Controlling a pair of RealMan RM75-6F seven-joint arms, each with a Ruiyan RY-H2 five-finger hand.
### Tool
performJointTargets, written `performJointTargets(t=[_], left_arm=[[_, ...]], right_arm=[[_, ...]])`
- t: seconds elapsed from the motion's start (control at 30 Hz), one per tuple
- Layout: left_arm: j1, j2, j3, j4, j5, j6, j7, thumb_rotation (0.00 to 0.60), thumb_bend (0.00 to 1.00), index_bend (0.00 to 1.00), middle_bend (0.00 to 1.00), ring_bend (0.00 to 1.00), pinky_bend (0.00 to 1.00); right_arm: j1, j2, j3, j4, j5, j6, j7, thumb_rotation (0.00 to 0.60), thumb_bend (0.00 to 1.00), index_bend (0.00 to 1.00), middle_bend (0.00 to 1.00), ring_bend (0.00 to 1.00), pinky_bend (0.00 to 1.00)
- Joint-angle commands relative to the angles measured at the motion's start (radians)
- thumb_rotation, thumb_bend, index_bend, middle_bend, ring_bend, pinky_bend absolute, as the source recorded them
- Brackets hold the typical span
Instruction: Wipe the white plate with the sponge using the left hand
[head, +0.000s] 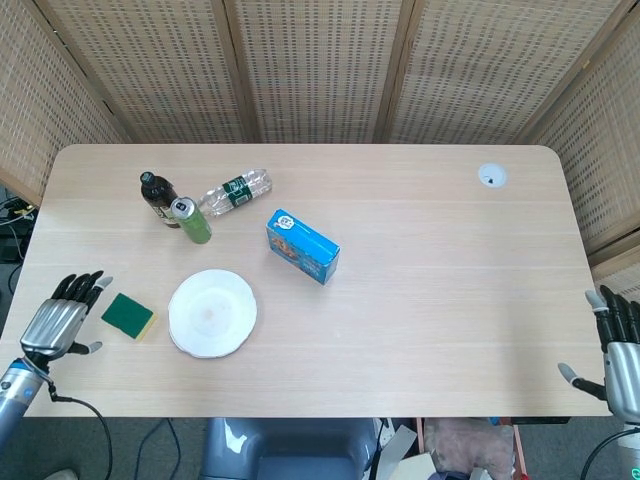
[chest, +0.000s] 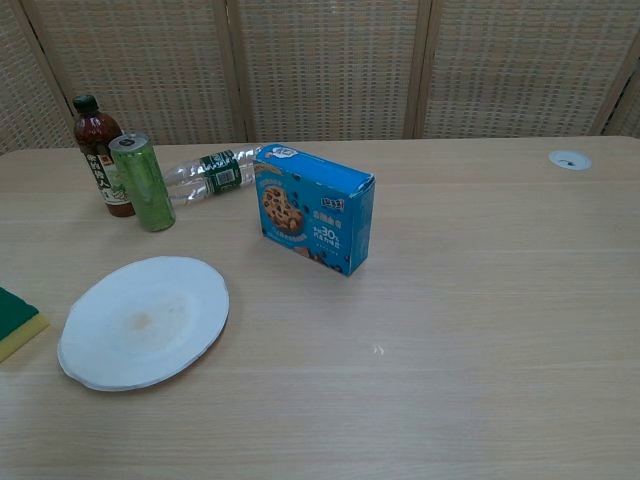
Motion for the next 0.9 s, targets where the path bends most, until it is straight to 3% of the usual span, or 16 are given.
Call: performJointTargets(t=[0.03, 0.43, 0.6, 0.9], left_arm=[[-0.108, -0.155, 0.068, 0.299, 0.088, -0.107, -0.202, 0.600, 0.06, 0.03, 0.00, 0.00, 0.03], [-0.153, -0.222, 0.114, 0.409, 0.127, -0.116, -0.275, 0.600, 0.06, 0.15, 0.09, 0.00, 0.12], [-0.158, -0.247, 0.110, 0.423, 0.119, -0.100, -0.242, 0.600, 0.06, 0.25, 0.19, 0.02, 0.15], [-0.157, -0.254, 0.097, 0.419, 0.086, -0.093, -0.208, 0.600, 0.09, 0.49, 0.40, 0.23, 0.31]], right_arm=[[0.007, -0.008, 0.003, 0.002, 0.014, -0.013, -0.016, 0.600, 0.00, 0.00, 0.00, 0.00, 0.00], [0.020, -0.013, 0.008, 0.009, 0.041, -0.040, -0.032, 0.600, 0.00, 0.00, 0.00, 0.00, 0.00], [0.020, -0.011, 0.008, 0.009, 0.044, -0.041, -0.027, 0.600, 0.00, 0.00, 0.00, 0.00, 0.00], [0.022, -0.005, 0.009, 0.009, 0.047, -0.043, -0.009, 0.600, 0.00, 0.00, 0.00, 0.00, 0.00]])
